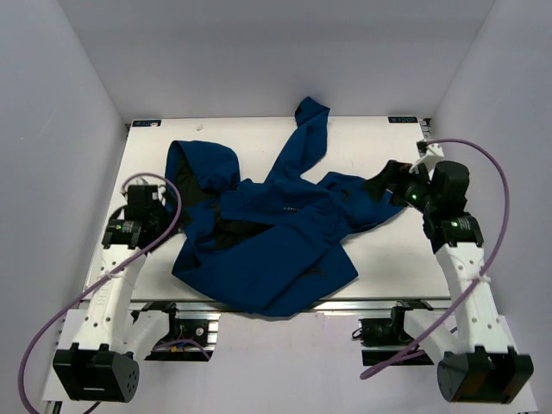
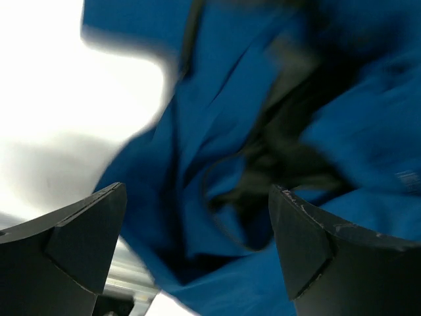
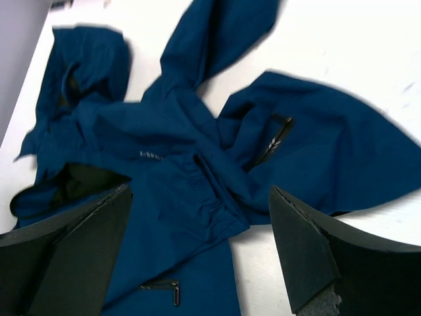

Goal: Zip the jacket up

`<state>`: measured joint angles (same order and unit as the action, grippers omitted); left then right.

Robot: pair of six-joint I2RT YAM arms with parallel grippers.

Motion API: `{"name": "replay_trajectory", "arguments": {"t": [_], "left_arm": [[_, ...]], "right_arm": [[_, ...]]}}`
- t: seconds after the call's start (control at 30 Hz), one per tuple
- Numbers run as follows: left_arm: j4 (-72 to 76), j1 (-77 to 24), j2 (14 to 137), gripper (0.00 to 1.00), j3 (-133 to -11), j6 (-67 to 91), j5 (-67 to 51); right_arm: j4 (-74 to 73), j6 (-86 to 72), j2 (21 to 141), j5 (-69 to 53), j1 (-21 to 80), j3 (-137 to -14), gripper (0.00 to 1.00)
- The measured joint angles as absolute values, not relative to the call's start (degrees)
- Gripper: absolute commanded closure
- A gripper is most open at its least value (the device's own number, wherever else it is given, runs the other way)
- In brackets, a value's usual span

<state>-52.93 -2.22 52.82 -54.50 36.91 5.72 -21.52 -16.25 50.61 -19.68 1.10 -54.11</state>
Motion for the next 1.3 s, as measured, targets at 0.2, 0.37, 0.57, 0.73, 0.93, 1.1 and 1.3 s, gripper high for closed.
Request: {"name": "replay_trajectory", "arguments": {"t": [0.2,0.37,0.57,0.73,0.93,1.1,1.3], "left_arm": [[-51.2,-2.2,52.5,0.02,-39.6,39.5,-0.8],[-42.3,-2.2,58.2,0.02,-35.1,41.8,-7.6],[-28.6,-2.2,78.5,0.02,-40.3,42.5,-11.7],[-27.7,-2.1,97.4,0.02,-56.6,43.0,-13.1],[-24.1,-2.3,118.1,0.02,-82.3,42.0,-16.8],[-22.8,-3.5,139.2,0.02,-114.0,38.2,-18.9],[-17.5,-5.9,152.2,0.02,-133.5,33.8,-22.3]], "right_arm": [[-17.4,-15.2,59.5,-22.1,5.7,-50.2,0.11],[-15.1,-13.0,72.4,-15.9,16.1,-51.3,0.11],[-14.3,-13.1,87.9,-11.7,18.1,-56.4,0.11],[-14.4,-13.3,96.1,-10.5,18.0,-61.2,0.11],[-14.5,-13.8,98.8,-12.4,18.7,-61.4,0.11],[-14.6,-15.0,94.5,-14.8,25.6,-54.7,0.11],[-15.8,-15.7,86.9,-23.4,38.8,-52.7,0.11]]}}
